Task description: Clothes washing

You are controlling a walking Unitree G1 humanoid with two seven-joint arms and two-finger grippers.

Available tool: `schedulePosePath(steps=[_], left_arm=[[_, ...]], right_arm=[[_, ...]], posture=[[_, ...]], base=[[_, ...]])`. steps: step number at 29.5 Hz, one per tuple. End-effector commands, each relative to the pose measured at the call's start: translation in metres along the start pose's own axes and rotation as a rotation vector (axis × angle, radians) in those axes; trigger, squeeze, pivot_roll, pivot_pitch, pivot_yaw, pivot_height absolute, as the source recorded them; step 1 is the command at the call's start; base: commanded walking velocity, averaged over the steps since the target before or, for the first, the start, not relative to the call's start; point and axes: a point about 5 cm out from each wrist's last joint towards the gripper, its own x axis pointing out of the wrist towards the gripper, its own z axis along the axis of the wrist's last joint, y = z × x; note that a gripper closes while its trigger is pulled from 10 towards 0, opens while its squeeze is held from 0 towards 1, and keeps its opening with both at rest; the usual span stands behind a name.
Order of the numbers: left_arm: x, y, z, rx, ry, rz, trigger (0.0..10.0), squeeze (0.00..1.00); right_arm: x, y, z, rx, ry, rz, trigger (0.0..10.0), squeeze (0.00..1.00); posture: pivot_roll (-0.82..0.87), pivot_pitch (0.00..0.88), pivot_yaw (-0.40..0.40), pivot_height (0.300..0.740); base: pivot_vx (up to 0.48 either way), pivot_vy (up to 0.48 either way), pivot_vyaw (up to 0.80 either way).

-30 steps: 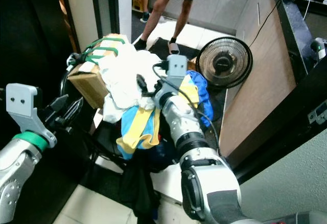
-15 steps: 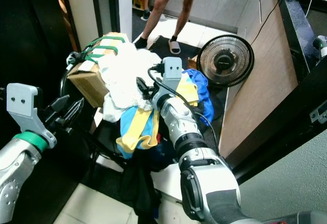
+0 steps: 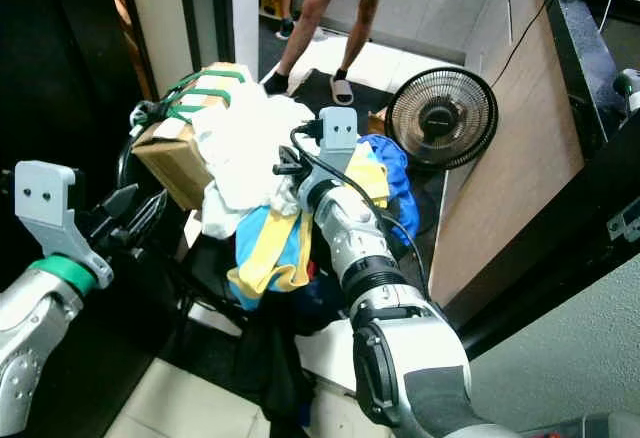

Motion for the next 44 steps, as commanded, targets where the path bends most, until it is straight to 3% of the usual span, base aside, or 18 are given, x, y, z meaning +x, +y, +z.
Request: schedulePosePath(steps=[1, 6, 11, 12, 14, 17, 20, 21, 22, 23, 27, 30, 35, 37, 40, 41, 43, 44], left_arm=[[0.0, -0.004, -0.002, -0.006, 0.008, -0.026, 10.0, 0.0], [0.001, -0.004, -0.002, -0.008, 0.005, -0.029, 10.0, 0.0], [0.002, -0.006, -0.001, -0.012, -0.008, -0.031, 10.0, 0.0], [0.002, -0.005, 0.0, -0.014, -0.019, -0.031, 10.0, 0.0], [0.002, -0.005, 0.0, -0.014, -0.019, -0.031, 10.0, 0.0], [0.003, -0.003, 0.002, -0.02, -0.036, -0.031, 10.0, 0.0], [0.004, -0.003, 0.002, -0.021, -0.04, -0.031, 10.0, 0.0], [0.007, -0.003, 0.004, -0.022, -0.05, -0.04, 10.0, 0.0], [0.008, -0.004, 0.004, -0.022, -0.053, -0.044, 10.0, 0.0], [0.008, -0.004, 0.004, -0.022, -0.053, -0.044, 10.0, 0.0], [0.009, -0.003, 0.006, -0.021, -0.061, -0.043, 10.0, 0.0], [0.009, -0.002, 0.006, -0.021, -0.064, -0.039, 10.0, 0.0], [0.009, -0.002, 0.004, -0.026, -0.067, -0.033, 10.0, 0.0], [0.009, -0.003, 0.003, -0.027, -0.065, -0.037, 10.0, 0.0], [0.009, -0.004, 0.003, -0.027, -0.065, -0.038, 10.0, 0.0], [0.01, -0.004, 0.002, -0.025, -0.06, -0.041, 10.0, 0.0], [0.01, -0.004, 0.002, -0.025, -0.06, -0.041, 10.0, 0.0], [0.01, -0.005, 0.001, -0.021, -0.054, -0.043, 10.0, 0.0]], right_arm=[[0.001, 0.001, -0.001, 0.0, 0.003, 0.01, 0.0, 0.0], [0.001, 0.001, 0.004, 0.016, -0.018, 0.019, 0.0, 0.0], [0.002, -0.001, 0.023, 0.065, -0.109, 0.03, 0.0, 0.0], [0.002, -0.002, 0.041, 0.103, -0.189, 0.055, 0.0, 0.0], [0.002, -0.002, 0.041, 0.103, -0.189, 0.055, 0.0, 0.0], [-0.007, -0.008, 0.124, 0.234, -0.508, 0.108, 0.0, 0.0], [-0.012, -0.011, 0.145, 0.258, -0.588, 0.119, 0.0, 0.0], [-0.027, -0.022, 0.194, 0.291, -0.776, 0.085, 0.0, 0.0], [-0.033, -0.026, 0.208, 0.302, -0.837, 0.069, 0.0, 0.0], [-0.033, -0.026, 0.208, 0.302, -0.837, 0.069, 0.0, 0.0], [-0.059, -0.04, 0.252, 0.384, -1.046, 0.021, 0.0, 0.0], [-0.067, -0.044, 0.263, 0.379, -1.092, 0.01, 0.0, 0.0], [-0.065, -0.046, 0.252, 0.225, -0.991, -0.029, 0.0, 0.0], [-0.049, -0.041, 0.215, 0.115, -0.818, -0.048, 0.0, 0.0], [-0.044, -0.038, 0.201, 0.078, -0.756, -0.054, 0.0, 0.0], [-0.035, -0.033, 0.171, 0.058, -0.651, -0.045, 0.9, 0.0], [-0.035, -0.033, 0.171, 0.058, -0.651, -0.045, 0.9, 0.0], [-0.029, -0.029, 0.142, 0.054, -0.543, -0.039, 4.4, 0.0]], posture=[[0.11, 0.089, 0.003, 0.74], [0.1, 0.084, 0.001, 0.74], [0.1, 0.061, -0.009, 0.74], [0.1, 0.05, -0.013, 0.74], [0.1, 0.05, -0.013, 0.74], [0.1, 0.017, -0.007, 0.74], [0.1, 0.01, -0.002, 0.74], [0.1, 0.005, -0.003, 0.74], [0.1, 0.0, -0.002, 0.74], [0.1, 0.0, -0.002, 0.74], [0.09, 0.0, -0.004, 0.74], [0.09, 0.0, -0.004, 0.74], [0.09, 0.0, -0.003, 0.74], [0.09, 0.0, 0.002, 0.74], [0.09, 0.0, 0.002, 0.74], [0.09, 0.0, 0.002, 0.74], [0.09, 0.0, 0.002, 0.74], [0.1, 0.0, 0.004, 0.74]], base=[[0.0, 0.0, 0.0], [0.0, 0.0, 0.0], [0.0, 0.0, 0.0], [0.0, 0.0, 0.0], [0.0, 0.0, 0.0], [0.0, 0.0, 0.0], [0.0, 0.0, 0.0], [0.0, 0.0, 0.0], [0.0, 0.0, 0.0], [0.0, 0.0, 0.0], [0.0, 0.0, 0.0], [0.0, 0.0, 0.0], [0.0, 0.0, 0.0], [0.0, 0.0, 0.0], [0.0, 0.0, 0.0], [0.0, 0.0, 0.0], [0.0, 0.0, 0.0], [0.0, 0.0, 0.0]])
